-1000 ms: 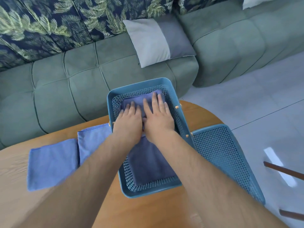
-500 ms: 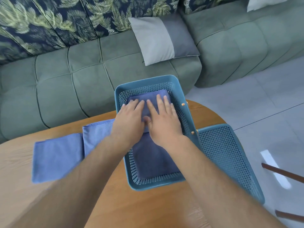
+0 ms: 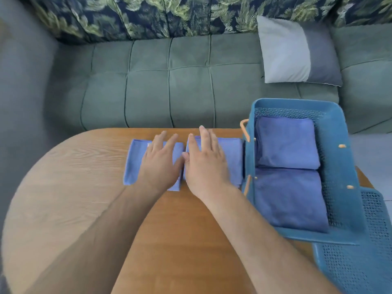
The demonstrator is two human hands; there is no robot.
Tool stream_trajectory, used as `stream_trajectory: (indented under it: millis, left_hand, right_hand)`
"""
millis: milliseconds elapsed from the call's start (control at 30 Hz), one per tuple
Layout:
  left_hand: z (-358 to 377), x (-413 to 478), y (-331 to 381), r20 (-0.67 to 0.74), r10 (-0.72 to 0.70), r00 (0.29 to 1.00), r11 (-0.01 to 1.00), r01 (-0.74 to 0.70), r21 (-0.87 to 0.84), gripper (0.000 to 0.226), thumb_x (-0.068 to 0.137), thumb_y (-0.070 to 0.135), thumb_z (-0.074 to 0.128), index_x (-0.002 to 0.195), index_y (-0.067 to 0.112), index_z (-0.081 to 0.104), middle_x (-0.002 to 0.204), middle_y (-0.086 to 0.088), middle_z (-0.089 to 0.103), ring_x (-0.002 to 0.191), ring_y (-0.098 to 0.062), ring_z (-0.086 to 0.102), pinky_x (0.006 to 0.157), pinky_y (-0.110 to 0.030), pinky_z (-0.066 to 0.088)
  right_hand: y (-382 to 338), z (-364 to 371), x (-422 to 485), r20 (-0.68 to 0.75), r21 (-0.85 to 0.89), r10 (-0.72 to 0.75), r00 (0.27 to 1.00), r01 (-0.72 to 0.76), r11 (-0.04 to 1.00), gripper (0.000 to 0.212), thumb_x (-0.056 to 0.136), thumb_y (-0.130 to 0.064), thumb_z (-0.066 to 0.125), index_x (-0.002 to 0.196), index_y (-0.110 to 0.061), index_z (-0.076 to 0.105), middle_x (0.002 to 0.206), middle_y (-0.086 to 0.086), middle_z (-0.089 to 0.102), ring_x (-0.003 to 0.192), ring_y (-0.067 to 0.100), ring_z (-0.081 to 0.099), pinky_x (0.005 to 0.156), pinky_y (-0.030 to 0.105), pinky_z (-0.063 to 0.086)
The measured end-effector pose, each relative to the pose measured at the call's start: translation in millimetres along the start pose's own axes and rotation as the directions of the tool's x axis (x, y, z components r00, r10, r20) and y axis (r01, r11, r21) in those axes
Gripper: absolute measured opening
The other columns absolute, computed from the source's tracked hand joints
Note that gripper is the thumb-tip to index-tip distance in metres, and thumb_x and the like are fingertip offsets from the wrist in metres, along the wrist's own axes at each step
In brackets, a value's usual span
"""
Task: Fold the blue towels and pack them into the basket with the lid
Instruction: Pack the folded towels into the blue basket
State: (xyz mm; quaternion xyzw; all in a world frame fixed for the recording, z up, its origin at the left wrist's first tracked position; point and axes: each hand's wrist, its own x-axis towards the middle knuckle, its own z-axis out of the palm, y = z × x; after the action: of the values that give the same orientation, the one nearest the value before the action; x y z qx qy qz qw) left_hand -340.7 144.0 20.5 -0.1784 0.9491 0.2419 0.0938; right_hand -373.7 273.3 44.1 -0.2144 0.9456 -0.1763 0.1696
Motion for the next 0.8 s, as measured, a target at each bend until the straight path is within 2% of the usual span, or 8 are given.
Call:
stream_trajectory:
  millis: [100,167,333,400,500,600,667,800]
  left_hand:
    - [2,-5,-51,0.079,-0.214,0.974,0.976,0.210,0.062,0.072,0.097,0.053,0.052,0.158,0.031,0.021,0.166,-0.011,0.009,0.153,-0.029,0.009,0.123,-0.047,0.014]
    - [3,-8,-80,0.138,-0.316,0.939,0.948,0.306,0.087,0.076,0.096,0.054,0.053,0.158,0.036,0.014,0.165,-0.009,0.006,0.151,-0.032,0.013,0.121,-0.048,0.020]
    - [5,-17,-119,0.230,-0.398,0.888,0.904,0.422,-0.066,0.075,0.095,0.048,0.059,0.156,0.040,0.018,0.147,-0.009,0.030,0.130,-0.031,0.043,0.101,-0.039,0.039]
    - [5,-18,-124,0.201,-0.381,0.903,0.909,0.405,-0.100,0.069,0.095,0.043,0.061,0.155,0.037,0.026,0.138,-0.012,0.039,0.126,-0.031,0.043,0.102,-0.040,0.039]
    - [3,-17,-126,0.124,-0.390,0.912,0.897,0.407,-0.171,0.049,0.095,0.041,0.060,0.140,0.031,0.046,0.125,-0.009,0.047,0.115,-0.029,0.050,0.098,-0.040,0.045]
    - [-9,-11,-122,0.128,-0.437,0.890,0.811,0.452,-0.371,0.021,0.093,0.029,0.058,0.113,0.029,0.053,0.104,-0.004,0.058,0.079,-0.020,0.057,0.065,-0.029,0.047]
    - [-19,-8,-118,0.207,-0.459,0.864,0.711,0.497,-0.498,0.021,0.088,0.016,0.056,0.106,0.027,0.056,0.088,0.002,0.059,0.065,-0.015,0.050,0.054,-0.026,0.039]
    - [-38,-15,-106,0.227,-0.425,0.876,0.636,0.467,-0.614,0.035,0.083,0.008,0.057,0.108,0.030,0.065,0.088,0.008,0.061,0.070,-0.008,0.053,0.059,-0.021,0.042]
  right_hand:
    - [-25,40,9,0.125,-0.014,0.039,0.991,-0.038,0.999,0.057,0.109,-0.035,0.035,0.158,-0.011,0.020,0.166,0.019,0.003,0.152,0.035,0.010,0.118,0.044,0.023]
    - [-37,63,13,0.199,-0.015,0.087,0.976,-0.085,0.996,0.057,0.108,-0.036,0.036,0.158,-0.012,0.020,0.161,0.021,0.013,0.144,0.036,0.024,0.110,0.045,0.033]
    - [-52,97,20,0.336,0.055,0.209,0.918,-0.241,0.969,0.065,0.107,-0.038,0.039,0.160,-0.016,0.008,0.139,0.019,0.036,0.127,0.035,0.040,0.101,0.043,0.041]
    - [-57,102,23,0.344,0.084,0.255,0.904,-0.300,0.950,0.068,0.106,-0.038,0.042,0.160,-0.015,0.008,0.137,0.019,0.037,0.126,0.035,0.042,0.101,0.043,0.041]
    - [-65,104,26,0.239,0.106,0.303,0.923,-0.335,0.936,0.055,0.104,-0.032,0.049,0.152,-0.015,0.027,0.132,0.016,0.037,0.119,0.036,0.047,0.096,0.044,0.045]
    - [-68,98,28,0.181,0.153,0.306,0.935,-0.334,0.930,0.044,0.100,-0.021,0.052,0.142,-0.017,0.039,0.127,0.012,0.036,0.110,0.035,0.051,0.088,0.044,0.050]
    - [-66,92,29,0.223,0.219,0.298,0.928,-0.346,0.912,0.048,0.097,-0.015,0.050,0.143,-0.020,0.039,0.128,0.011,0.035,0.108,0.036,0.054,0.086,0.043,0.052]
    - [-61,77,20,0.177,0.303,0.234,0.956,-0.279,0.911,0.053,0.095,-0.011,0.048,0.147,-0.021,0.040,0.137,0.008,0.038,0.120,0.033,0.049,0.096,0.045,0.049]
